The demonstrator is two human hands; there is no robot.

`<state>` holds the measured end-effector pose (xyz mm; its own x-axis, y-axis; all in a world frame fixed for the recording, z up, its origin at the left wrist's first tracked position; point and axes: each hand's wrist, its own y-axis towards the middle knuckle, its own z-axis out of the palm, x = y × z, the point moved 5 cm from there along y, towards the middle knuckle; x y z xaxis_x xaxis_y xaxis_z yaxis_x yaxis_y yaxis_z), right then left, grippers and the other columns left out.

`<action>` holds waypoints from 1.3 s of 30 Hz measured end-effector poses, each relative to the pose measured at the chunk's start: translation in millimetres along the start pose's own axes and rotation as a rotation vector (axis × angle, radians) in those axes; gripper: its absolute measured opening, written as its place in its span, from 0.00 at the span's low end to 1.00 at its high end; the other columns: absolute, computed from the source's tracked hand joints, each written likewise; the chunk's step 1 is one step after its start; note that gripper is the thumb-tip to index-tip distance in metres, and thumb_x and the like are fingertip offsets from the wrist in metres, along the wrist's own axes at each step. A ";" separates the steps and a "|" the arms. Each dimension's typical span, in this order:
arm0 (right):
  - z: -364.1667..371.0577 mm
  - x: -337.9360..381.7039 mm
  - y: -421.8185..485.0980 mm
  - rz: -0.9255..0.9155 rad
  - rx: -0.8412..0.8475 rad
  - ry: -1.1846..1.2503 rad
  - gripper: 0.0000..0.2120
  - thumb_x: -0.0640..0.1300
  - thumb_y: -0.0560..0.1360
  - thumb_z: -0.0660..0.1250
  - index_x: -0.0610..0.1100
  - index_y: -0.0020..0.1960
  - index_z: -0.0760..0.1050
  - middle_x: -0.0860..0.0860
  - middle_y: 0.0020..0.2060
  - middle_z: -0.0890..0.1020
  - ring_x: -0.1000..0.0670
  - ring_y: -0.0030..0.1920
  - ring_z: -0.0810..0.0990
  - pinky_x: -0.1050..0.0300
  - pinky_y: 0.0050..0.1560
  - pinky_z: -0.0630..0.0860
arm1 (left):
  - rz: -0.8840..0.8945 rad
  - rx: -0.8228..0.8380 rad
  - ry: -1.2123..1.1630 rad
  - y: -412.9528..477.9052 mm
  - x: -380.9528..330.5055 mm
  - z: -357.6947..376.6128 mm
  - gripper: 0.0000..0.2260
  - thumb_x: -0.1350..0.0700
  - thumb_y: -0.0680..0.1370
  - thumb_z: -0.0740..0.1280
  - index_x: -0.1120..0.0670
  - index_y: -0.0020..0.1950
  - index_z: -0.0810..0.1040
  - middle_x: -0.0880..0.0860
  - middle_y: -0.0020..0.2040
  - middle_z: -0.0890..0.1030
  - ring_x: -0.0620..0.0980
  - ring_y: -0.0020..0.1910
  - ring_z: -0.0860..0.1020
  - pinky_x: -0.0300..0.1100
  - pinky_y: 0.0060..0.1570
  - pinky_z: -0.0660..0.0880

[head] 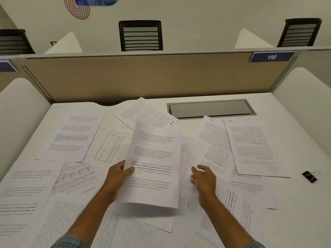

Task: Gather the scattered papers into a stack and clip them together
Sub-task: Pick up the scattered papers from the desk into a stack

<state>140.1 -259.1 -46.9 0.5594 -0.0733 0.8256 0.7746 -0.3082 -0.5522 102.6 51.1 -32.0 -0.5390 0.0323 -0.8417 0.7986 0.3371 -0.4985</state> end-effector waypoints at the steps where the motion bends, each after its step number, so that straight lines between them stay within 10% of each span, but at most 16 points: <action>1: -7.7 3.8 9.0 0.016 -0.089 0.012 0.16 0.42 0.77 0.71 0.45 0.64 0.76 0.45 0.52 0.83 0.43 0.51 0.83 0.48 0.53 0.82 | -0.020 -0.042 -0.045 2.1 2.7 -3.0 0.12 0.60 0.80 0.69 0.53 0.64 0.81 0.53 0.55 0.87 0.57 0.51 0.86 0.49 0.49 0.83; 7: -2.2 13.8 40.9 0.132 -0.060 0.131 0.21 0.40 0.77 0.71 0.43 0.68 0.69 0.46 0.51 0.75 0.46 0.56 0.74 0.42 0.65 0.76 | -0.136 -0.049 -0.145 12.0 33.0 2.0 0.13 0.62 0.81 0.68 0.54 0.64 0.81 0.57 0.55 0.87 0.61 0.51 0.86 0.58 0.55 0.82; 12: 10.5 7.4 62.9 0.217 -0.074 0.163 0.23 0.39 0.74 0.74 0.39 0.67 0.72 0.41 0.61 0.77 0.41 0.64 0.77 0.42 0.54 0.83 | -0.170 -0.042 -0.069 24.5 36.2 10.7 0.11 0.60 0.82 0.66 0.53 0.64 0.80 0.57 0.55 0.87 0.61 0.50 0.86 0.59 0.55 0.82; 15: 14.3 6.8 70.0 0.176 -0.082 0.119 0.17 0.40 0.73 0.75 0.41 0.59 0.74 0.43 0.53 0.77 0.44 0.54 0.78 0.57 0.34 0.83 | -0.178 -0.044 -0.050 25.8 34.3 13.3 0.11 0.59 0.83 0.66 0.52 0.64 0.79 0.56 0.55 0.87 0.61 0.50 0.85 0.59 0.54 0.83; 20: 24.1 0.0 62.8 0.171 0.011 0.040 0.08 0.40 0.75 0.74 0.39 0.52 0.78 0.42 0.41 0.80 0.47 0.38 0.78 0.50 0.45 0.84 | -0.180 -0.052 -0.061 25.0 38.2 12.6 0.12 0.58 0.83 0.66 0.51 0.65 0.79 0.55 0.54 0.87 0.60 0.50 0.86 0.57 0.52 0.83; 25: 31.7 0.6 52.0 0.004 0.068 -0.069 0.07 0.39 0.79 0.66 0.41 0.44 0.79 0.43 0.41 0.83 0.47 0.36 0.76 0.57 0.32 0.75 | -0.192 -0.031 -0.091 26.6 38.4 10.5 0.12 0.58 0.82 0.66 0.51 0.66 0.79 0.57 0.55 0.87 0.62 0.50 0.86 0.62 0.54 0.83; 35: -47.5 46.8 55.5 -0.281 -0.242 -0.095 0.10 0.42 0.83 0.61 0.42 0.49 0.79 0.45 0.42 0.83 0.45 0.40 0.81 0.48 0.44 0.81 | -0.159 -0.009 -0.422 22.1 30.3 -6.3 0.13 0.65 0.81 0.67 0.50 0.61 0.80 0.53 0.48 0.89 0.59 0.50 0.84 0.54 0.47 0.83; 39: -87.4 71.0 50.6 -0.346 -0.350 0.027 0.07 0.41 0.82 0.62 0.42 0.49 0.79 0.47 0.42 0.83 0.49 0.38 0.78 0.50 0.41 0.79 | -0.141 0.031 -0.505 20.3 24.3 -11.2 0.18 0.64 0.80 0.67 0.54 0.70 0.77 0.59 0.62 0.85 0.60 0.55 0.83 0.53 0.46 0.85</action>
<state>193.2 -362.7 -6.2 0.2759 0.0664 0.9589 0.7652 -0.6189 -0.1773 102.7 69.2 -60.2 -0.4518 -0.4713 -0.7575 0.7396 0.2769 -0.6134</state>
